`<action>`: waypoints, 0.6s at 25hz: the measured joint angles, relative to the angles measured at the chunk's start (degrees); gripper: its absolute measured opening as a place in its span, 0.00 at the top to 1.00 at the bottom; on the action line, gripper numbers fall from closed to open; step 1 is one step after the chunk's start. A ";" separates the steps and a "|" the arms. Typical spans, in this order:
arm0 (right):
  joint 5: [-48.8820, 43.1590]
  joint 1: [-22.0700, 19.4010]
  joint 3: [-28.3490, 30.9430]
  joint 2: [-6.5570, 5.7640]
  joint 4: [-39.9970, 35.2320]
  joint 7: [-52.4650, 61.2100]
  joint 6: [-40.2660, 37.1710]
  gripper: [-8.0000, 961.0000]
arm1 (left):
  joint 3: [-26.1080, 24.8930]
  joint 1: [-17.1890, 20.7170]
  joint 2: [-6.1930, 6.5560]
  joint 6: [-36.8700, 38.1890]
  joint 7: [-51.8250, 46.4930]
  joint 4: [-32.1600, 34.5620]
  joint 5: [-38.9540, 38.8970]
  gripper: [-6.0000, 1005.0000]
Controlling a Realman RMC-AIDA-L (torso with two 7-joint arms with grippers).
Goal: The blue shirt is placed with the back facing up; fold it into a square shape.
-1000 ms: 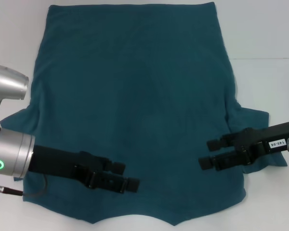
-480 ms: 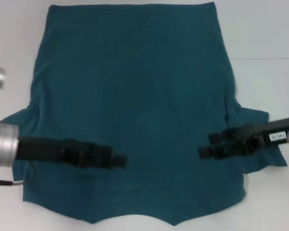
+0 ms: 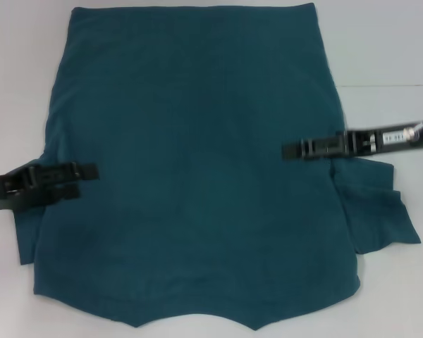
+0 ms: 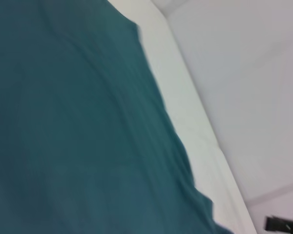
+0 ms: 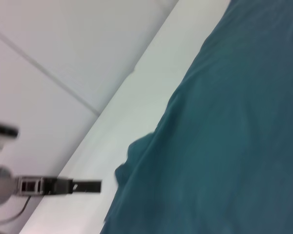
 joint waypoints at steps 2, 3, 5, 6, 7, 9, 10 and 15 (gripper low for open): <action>0.24 0.76 0.05 -0.50 0.29 1.60 1.92 0.08 | -0.97 0.89 0.29 -3.15 -1.35 -1.35 -0.02 0.14; 0.30 1.16 0.04 -0.80 0.55 2.07 2.38 0.08 | -1.17 1.38 0.32 -4.71 -1.95 -1.74 -0.01 0.14; 0.37 2.11 0.02 -1.37 1.35 2.77 3.06 0.08 | -1.60 2.22 0.32 -7.38 -2.68 -2.09 -0.03 0.14; 0.39 2.49 0.06 -1.60 1.73 2.98 3.40 0.08 | -2.05 2.54 0.28 -8.44 -2.83 -2.14 -0.08 0.14; 0.41 2.76 0.09 -1.77 1.99 3.15 3.78 0.08 | -2.62 2.86 0.19 -9.16 -2.87 -2.14 -0.10 0.14; 0.44 3.07 0.12 -1.91 2.19 3.39 4.63 0.08 | -3.66 3.43 0.04 -10.94 -2.90 -2.16 -0.12 0.15; 0.44 3.15 0.12 -1.93 2.24 3.54 5.27 0.08 | -3.85 3.74 0.00 -12.07 -2.89 -2.17 -0.12 0.15; 0.44 3.37 0.11 -1.97 2.29 3.67 6.36 0.08 | -3.96 4.61 0.02 -15.45 -2.94 -2.20 0.21 0.15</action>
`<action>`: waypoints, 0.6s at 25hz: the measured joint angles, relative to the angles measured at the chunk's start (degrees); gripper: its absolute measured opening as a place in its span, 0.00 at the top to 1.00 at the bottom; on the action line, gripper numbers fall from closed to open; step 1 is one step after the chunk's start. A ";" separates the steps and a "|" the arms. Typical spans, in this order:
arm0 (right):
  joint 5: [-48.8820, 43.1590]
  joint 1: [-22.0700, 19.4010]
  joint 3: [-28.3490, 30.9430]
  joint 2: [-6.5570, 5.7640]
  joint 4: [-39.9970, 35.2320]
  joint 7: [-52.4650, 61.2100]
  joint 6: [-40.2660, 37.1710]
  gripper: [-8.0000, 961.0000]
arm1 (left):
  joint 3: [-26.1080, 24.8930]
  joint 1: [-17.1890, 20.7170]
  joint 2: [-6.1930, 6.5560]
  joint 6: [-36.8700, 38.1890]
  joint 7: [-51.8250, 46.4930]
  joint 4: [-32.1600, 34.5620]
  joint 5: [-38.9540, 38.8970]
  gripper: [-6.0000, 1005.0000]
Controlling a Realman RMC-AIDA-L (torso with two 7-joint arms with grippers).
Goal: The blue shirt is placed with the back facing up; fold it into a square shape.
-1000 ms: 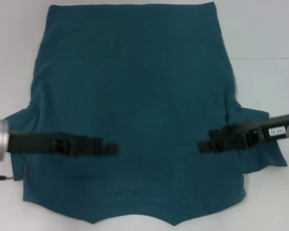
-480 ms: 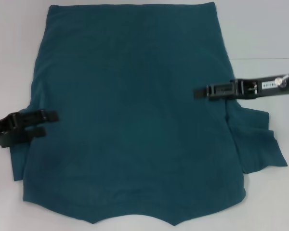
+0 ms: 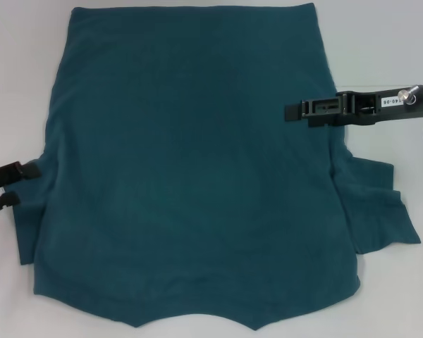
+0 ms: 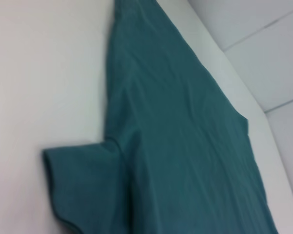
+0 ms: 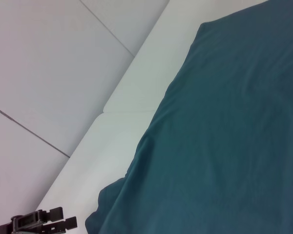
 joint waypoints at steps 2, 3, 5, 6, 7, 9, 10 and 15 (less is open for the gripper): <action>0.00 0.02 0.00 -0.01 0.00 0.00 0.07 0.08 | -0.01 0.38 0.00 -1.43 0.17 -0.01 -0.04 0.15; 0.00 -0.01 -0.01 -0.02 0.00 0.00 0.10 0.08 | -0.02 0.49 -0.04 -2.09 0.44 -0.03 -0.06 0.15; 0.00 -0.16 -0.01 -0.03 0.00 -0.02 0.14 0.08 | -0.04 0.60 -0.16 -3.27 1.38 -0.33 -0.10 0.15; 0.00 -0.22 -0.01 -0.06 0.00 -0.04 0.15 0.08 | -0.04 0.60 -0.19 -3.94 2.06 -0.81 -0.09 0.15; 0.00 -0.27 -0.01 -0.08 0.00 -0.07 0.16 0.08 | -0.04 0.56 -0.18 -4.48 2.59 -1.30 -0.07 0.15; 0.00 -0.39 -0.01 -0.14 0.00 -0.10 0.20 0.08 | 0.07 0.45 -0.04 -5.97 3.52 -2.58 -0.02 0.15; 0.00 -0.42 -0.01 -0.13 0.00 -0.10 0.20 0.08 | 0.18 0.42 -0.03 -6.93 3.99 -3.21 -0.01 0.15; -0.01 -0.56 0.07 -0.13 0.00 -0.21 0.20 0.08 | 0.42 0.30 -0.28 -9.87 5.40 -4.26 0.07 0.15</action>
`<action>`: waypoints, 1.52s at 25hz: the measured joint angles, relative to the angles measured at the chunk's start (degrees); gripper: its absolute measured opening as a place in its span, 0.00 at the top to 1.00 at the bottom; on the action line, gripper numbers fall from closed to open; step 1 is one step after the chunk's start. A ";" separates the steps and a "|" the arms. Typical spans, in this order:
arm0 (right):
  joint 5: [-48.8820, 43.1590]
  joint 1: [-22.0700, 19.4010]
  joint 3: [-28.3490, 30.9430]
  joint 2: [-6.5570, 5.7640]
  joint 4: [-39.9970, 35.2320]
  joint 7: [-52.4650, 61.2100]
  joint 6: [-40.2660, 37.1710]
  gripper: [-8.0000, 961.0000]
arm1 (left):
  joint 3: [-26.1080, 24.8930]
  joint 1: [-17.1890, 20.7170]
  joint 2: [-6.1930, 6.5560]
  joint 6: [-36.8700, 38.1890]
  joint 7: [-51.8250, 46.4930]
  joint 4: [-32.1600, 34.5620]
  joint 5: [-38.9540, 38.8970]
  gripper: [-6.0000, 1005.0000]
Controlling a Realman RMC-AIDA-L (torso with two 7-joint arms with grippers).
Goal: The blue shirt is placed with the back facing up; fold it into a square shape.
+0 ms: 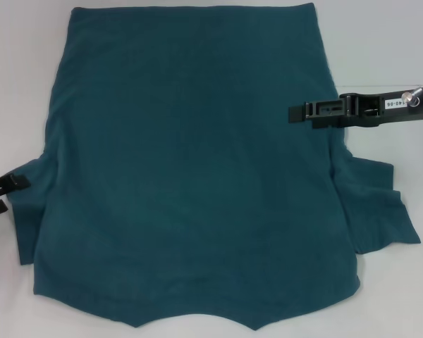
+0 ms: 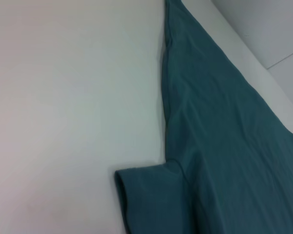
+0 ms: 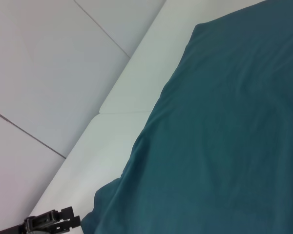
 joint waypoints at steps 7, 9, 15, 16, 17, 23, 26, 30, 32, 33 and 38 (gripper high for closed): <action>0.01 -0.09 0.51 0.00 0.00 -0.19 0.00 0.08 | 0.17 -0.16 0.16 -0.80 0.51 -1.70 0.06 0.15; 0.01 -0.08 0.61 0.00 0.00 -0.23 -0.01 0.08 | 0.20 -0.23 0.05 -0.83 0.51 -1.76 0.07 0.15; 0.05 -0.07 1.32 0.01 0.17 -0.29 -0.01 0.08 | 0.96 -0.92 0.11 -1.11 0.57 -3.25 0.18 0.16; 0.05 -0.06 1.38 0.01 0.19 -0.30 -0.01 0.08 | 1.44 -1.12 0.21 -1.25 0.54 -3.69 0.19 0.16; 0.06 -0.06 1.43 0.01 0.19 -0.31 -0.01 0.08 | 1.56 -1.22 0.24 -1.31 0.45 -3.84 0.19 0.16; 0.10 -0.15 2.23 0.00 0.19 -0.31 -0.09 0.08 | 1.25 -1.57 0.24 -1.06 -1.10 -3.61 -0.04 0.17; 0.10 -0.25 2.59 0.01 0.19 -0.37 -0.06 0.08 | 1.23 -1.33 -0.03 -0.94 -1.11 -2.60 -0.22 0.17; 0.10 -0.31 2.89 0.01 0.18 -0.40 -0.03 0.08 | 1.50 -1.33 -0.02 -1.16 -1.25 -2.46 0.18 0.22; 0.25 -0.34 2.93 0.00 0.17 -0.40 -0.03 0.08 | 1.56 -1.32 0.07 -1.25 -1.08 -2.44 0.22 0.30; 0.46 -0.39 2.95 0.01 0.18 -0.40 -0.02 0.08 | 1.58 -1.30 0.12 -1.30 -1.03 -2.43 0.23 0.34; 1.53 -0.79 2.95 -0.10 0.17 -0.40 -0.05 0.08 | 1.66 -1.20 0.28 -1.35 -0.87 -2.45 0.94 0.66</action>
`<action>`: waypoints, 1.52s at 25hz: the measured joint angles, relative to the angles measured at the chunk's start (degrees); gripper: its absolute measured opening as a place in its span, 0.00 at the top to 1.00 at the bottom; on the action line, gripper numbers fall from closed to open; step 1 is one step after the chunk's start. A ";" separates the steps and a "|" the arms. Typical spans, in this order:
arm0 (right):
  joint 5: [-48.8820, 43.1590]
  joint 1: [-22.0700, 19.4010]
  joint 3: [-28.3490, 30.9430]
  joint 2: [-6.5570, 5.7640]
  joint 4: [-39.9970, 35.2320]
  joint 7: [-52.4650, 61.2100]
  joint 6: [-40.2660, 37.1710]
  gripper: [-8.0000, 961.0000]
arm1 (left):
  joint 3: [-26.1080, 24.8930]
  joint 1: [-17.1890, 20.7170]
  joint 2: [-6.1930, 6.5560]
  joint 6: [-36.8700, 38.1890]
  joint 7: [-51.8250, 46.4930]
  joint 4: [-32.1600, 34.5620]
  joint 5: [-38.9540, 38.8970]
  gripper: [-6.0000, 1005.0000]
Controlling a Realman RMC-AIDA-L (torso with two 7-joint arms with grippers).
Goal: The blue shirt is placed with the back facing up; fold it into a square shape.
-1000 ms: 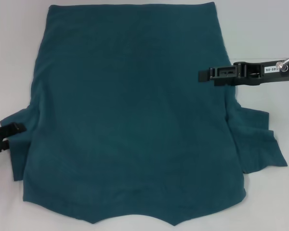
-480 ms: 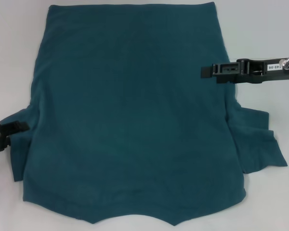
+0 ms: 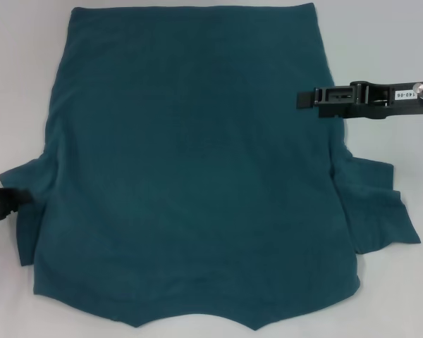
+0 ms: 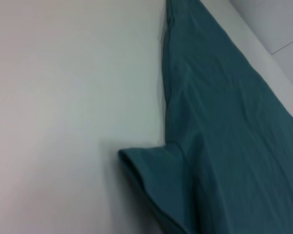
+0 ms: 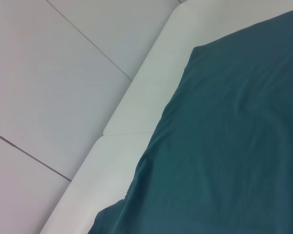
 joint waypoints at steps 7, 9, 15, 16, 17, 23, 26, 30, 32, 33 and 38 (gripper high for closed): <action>0.06 -0.16 -0.03 0.01 0.37 0.02 -0.11 0.08 | 0.33 -0.09 0.03 -0.07 2.32 0.08 0.79 0.89; 0.06 -0.35 -0.04 -0.03 0.44 0.03 -0.09 0.08 | 0.88 -0.06 0.01 -0.06 2.75 0.50 0.79 0.92; 0.06 -0.76 0.01 -0.33 0.49 0.20 -0.13 0.08 | 2.16 0.05 -0.54 0.46 7.99 4.98 0.80 0.99; 0.06 -0.79 0.04 -0.44 0.51 0.26 -0.14 0.08 | 2.97 0.02 -0.40 0.46 8.46 5.51 0.79 0.99; 0.06 -0.81 0.04 -0.53 0.54 0.31 -0.20 0.08 | 3.85 -0.03 -0.11 0.45 8.60 5.79 0.79 0.99; 0.06 -0.96 0.05 -0.65 0.61 0.42 -0.36 0.08 | 10.40 -0.73 2.32 -1.11 8.91 9.38 2.45 0.99; 0.06 -1.02 0.02 -0.68 0.62 0.48 -0.43 0.08 | 10.90 -1.87 2.74 -1.71 8.51 11.37 7.21 0.99; 0.05 -1.22 0.03 -0.72 0.62 0.53 -0.50 0.08 | 10.72 -3.46 3.50 -1.83 7.65 12.31 11.82 0.99; 0.05 -1.28 0.04 -0.77 0.62 0.53 -0.50 0.08 | 10.66 -4.23 4.01 -1.91 7.34 12.43 13.65 0.99; 0.05 -1.31 0.05 -0.79 0.62 0.53 -0.50 0.08 | 10.62 -4.74 4.28 -1.95 6.99 12.49 14.66 0.99; 0.05 -1.42 -0.19 -0.91 0.62 0.54 -0.50 0.08 | 10.81 -6.41 5.15 -1.80 5.40 12.80 18.09 0.99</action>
